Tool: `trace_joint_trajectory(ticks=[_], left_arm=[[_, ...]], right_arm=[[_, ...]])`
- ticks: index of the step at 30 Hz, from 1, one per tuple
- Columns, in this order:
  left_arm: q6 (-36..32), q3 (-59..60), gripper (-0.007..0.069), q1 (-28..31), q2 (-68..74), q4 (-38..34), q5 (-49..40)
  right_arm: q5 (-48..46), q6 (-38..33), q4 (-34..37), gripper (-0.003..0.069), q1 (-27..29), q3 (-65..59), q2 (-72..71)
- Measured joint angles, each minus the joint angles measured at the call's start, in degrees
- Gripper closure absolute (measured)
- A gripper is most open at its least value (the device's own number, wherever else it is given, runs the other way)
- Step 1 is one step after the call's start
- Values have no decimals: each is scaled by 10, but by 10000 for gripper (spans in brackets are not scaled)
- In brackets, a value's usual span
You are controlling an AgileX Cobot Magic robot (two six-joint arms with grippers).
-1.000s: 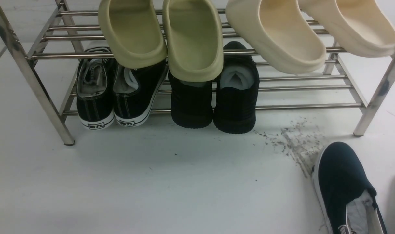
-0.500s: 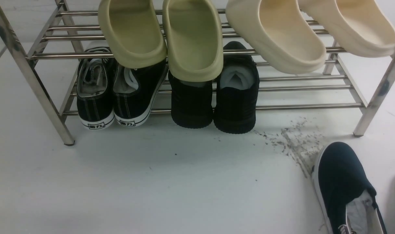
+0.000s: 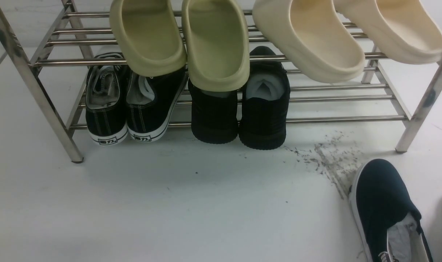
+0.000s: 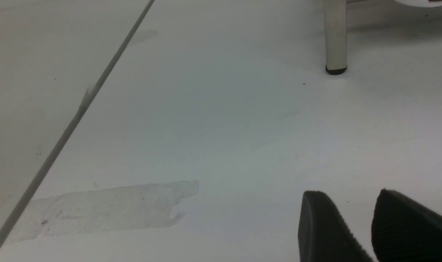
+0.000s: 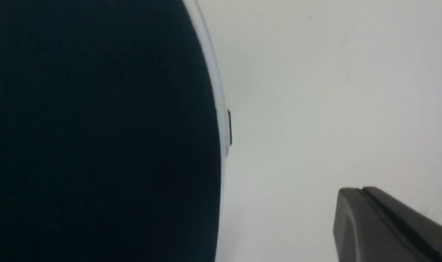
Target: Take the shoes off the shelf with your hand on the white table.
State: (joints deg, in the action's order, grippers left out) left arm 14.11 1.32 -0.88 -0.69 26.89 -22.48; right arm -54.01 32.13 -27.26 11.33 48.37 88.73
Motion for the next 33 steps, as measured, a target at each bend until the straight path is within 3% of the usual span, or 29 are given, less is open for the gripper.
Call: trace_joint_trajectory(ticks=[6,13,20,23,27,33], left_arm=[[0,0,384,0,0,0,0],[0,0,384,0,0,0,-1],[0,0,384,0,0,0,-1],[0,0,384,0,0,0,-1],[0,0,384,0,0,0,-1],[0,0,384,0,0,0,-1]], right_arm=[[83,17,14,659,0,0,70],[98,-48,61,657,-10,3,74],[118,-61,104,656,-88,8,73],[115,-54,111,655,-107,13,73],[116,-28,182,653,-134,49,78],[49,-26,184,648,-141,117,75]])
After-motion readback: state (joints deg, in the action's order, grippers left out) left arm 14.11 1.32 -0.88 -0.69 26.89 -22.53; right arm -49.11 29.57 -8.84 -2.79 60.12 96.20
